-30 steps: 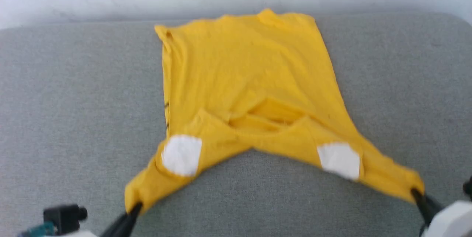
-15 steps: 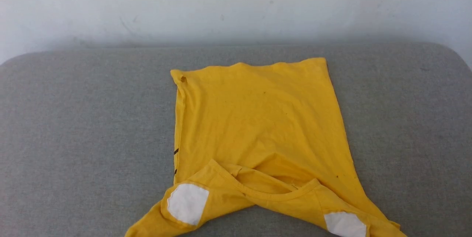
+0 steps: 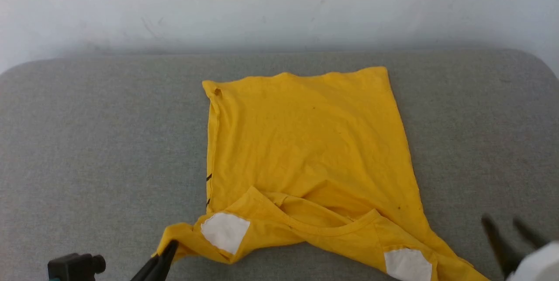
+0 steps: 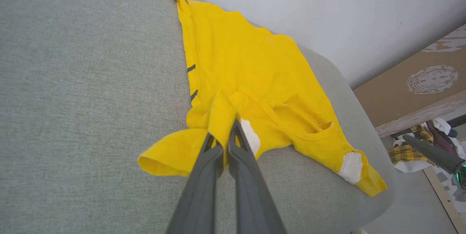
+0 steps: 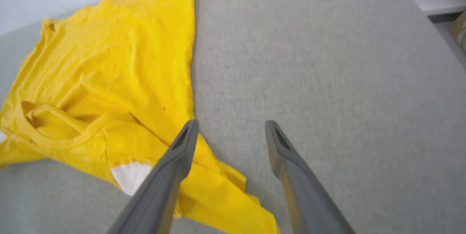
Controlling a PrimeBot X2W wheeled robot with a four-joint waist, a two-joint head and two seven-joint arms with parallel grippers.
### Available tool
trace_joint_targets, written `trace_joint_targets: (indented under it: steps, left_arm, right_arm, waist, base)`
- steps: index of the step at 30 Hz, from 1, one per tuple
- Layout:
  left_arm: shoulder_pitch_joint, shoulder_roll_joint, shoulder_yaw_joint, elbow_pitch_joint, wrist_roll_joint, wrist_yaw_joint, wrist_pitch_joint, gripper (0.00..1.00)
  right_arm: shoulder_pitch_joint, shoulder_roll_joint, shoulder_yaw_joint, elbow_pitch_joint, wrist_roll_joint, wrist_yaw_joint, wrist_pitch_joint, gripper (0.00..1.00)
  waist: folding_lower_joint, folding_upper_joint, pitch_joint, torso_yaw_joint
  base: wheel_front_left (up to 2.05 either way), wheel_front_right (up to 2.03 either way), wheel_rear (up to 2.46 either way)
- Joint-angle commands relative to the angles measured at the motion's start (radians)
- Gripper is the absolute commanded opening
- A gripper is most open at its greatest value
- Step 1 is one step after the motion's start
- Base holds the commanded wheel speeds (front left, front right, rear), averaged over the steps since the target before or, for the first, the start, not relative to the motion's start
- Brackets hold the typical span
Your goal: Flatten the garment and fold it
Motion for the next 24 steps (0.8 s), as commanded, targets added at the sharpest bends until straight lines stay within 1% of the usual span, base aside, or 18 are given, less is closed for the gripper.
trace_joint_targets:
  steps: [1,4,6,8,11,13,17,19,21,24]
  left_arm:
    - [-0.024,-0.002,0.000,-0.010,0.011,-0.013,-0.008,0.00]
    - [-0.053,0.003,0.007,-0.023,0.024,-0.023,-0.015,0.00]
    - [-0.075,0.005,0.012,-0.028,0.033,-0.032,-0.021,0.00]
    - [-0.102,0.006,0.014,-0.031,0.044,-0.045,-0.026,0.00]
    - [-0.146,0.006,0.018,-0.034,0.063,-0.063,-0.038,0.00]
    - [-0.178,0.001,0.019,-0.035,0.073,-0.076,-0.045,0.00]
    - [-0.246,-0.014,0.010,-0.034,0.092,-0.105,-0.054,0.00]
    - [-0.280,-0.023,0.001,-0.026,0.101,-0.121,-0.057,0.00]
    - [-0.312,-0.036,-0.009,-0.019,0.106,-0.137,-0.058,0.00]
    - [-0.352,-0.053,-0.026,-0.001,0.112,-0.157,-0.057,0.00]
  right_arm:
    - [-0.066,-0.009,0.006,-0.023,-0.016,-0.001,-0.032,1.00]
    - [-0.217,-0.030,0.030,-0.065,-0.059,-0.001,-0.091,1.00]
    - [-0.336,-0.030,0.044,-0.078,-0.078,-0.001,-0.109,1.00]
    - [-0.459,-0.038,0.064,-0.077,-0.119,-0.001,-0.104,1.00]
    - [-0.644,-0.037,0.092,-0.040,-0.186,-0.001,-0.063,1.00]
    - [-0.756,-0.059,0.129,0.007,-0.249,-0.001,-0.011,1.00]
    - [-0.958,-0.051,0.151,0.133,-0.327,-0.001,0.098,1.00]
    - [-1.040,-0.040,0.142,0.207,-0.352,-0.001,0.136,1.00]
    - [-1.104,-0.023,0.107,0.281,-0.373,-0.001,0.183,1.00]
    - [-1.167,-0.015,0.060,0.375,-0.423,-0.001,0.238,1.00]
  waist:
    - [0.0000,-0.0001,0.035,-0.001]
    - [0.0000,-0.0001,0.092,0.003]
    - [0.0000,-0.0001,0.136,0.009]
    - [0.0000,-0.0001,0.183,0.019]
    - [0.0000,-0.0001,0.251,0.035]
    - [0.0000,-0.0001,0.297,0.049]
    - [0.0000,-0.0001,0.383,0.086]
    - [0.0000,-0.0001,0.417,0.106]
    - [0.0000,-0.0001,0.452,0.130]
    - [0.0000,-0.0001,0.495,0.158]
  base:
    - [0.00,0.00,0.00]
    - [0.00,0.00,0.00]
    - [0.00,0.00,0.00]
    - [0.00,0.00,0.00]
    - [0.00,0.00,0.00]
    - [0.00,0.00,0.00]
    - [0.00,0.00,0.00]
    - [0.00,0.00,0.00]
    - [0.00,0.00,0.00]
    - [0.00,0.00,0.00]
